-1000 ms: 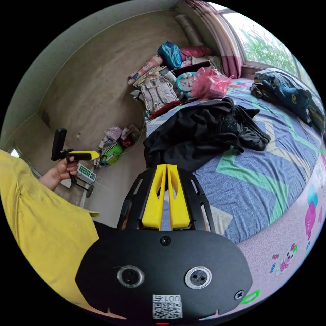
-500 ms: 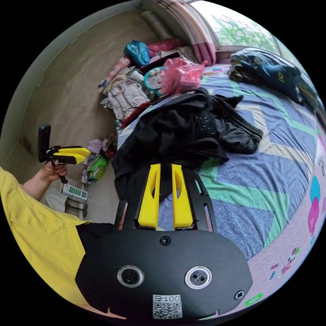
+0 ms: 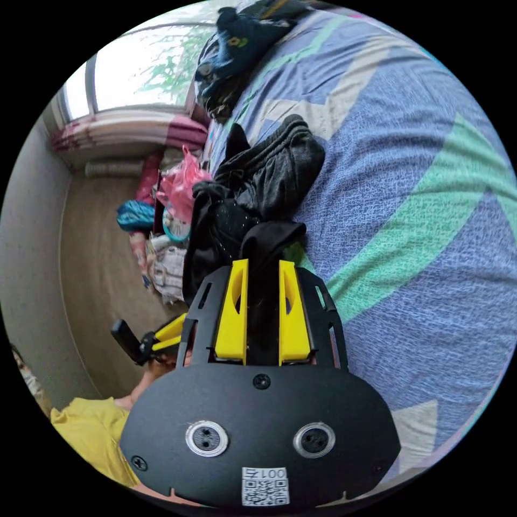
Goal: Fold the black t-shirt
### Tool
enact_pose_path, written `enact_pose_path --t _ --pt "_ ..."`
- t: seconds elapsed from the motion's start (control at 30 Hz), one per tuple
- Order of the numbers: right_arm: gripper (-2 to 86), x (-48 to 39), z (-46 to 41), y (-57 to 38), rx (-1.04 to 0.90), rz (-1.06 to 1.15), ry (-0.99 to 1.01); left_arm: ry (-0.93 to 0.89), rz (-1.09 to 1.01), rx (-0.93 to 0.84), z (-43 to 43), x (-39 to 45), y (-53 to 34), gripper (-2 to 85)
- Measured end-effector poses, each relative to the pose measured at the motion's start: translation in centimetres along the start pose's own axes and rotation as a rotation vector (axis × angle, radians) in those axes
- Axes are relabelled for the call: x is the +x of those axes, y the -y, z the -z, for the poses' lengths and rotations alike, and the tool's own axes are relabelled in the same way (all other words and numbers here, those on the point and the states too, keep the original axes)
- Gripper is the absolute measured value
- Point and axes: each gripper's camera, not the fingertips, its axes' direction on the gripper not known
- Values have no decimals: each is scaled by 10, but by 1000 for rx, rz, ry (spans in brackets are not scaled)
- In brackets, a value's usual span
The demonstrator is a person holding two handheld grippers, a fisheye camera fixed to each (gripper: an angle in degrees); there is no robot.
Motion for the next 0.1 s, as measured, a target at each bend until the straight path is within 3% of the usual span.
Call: enact_pose_path --t 0.1 --pt "72 9 -10 8 47 -69 19 19 -53 -39 -5 -9 22 83"
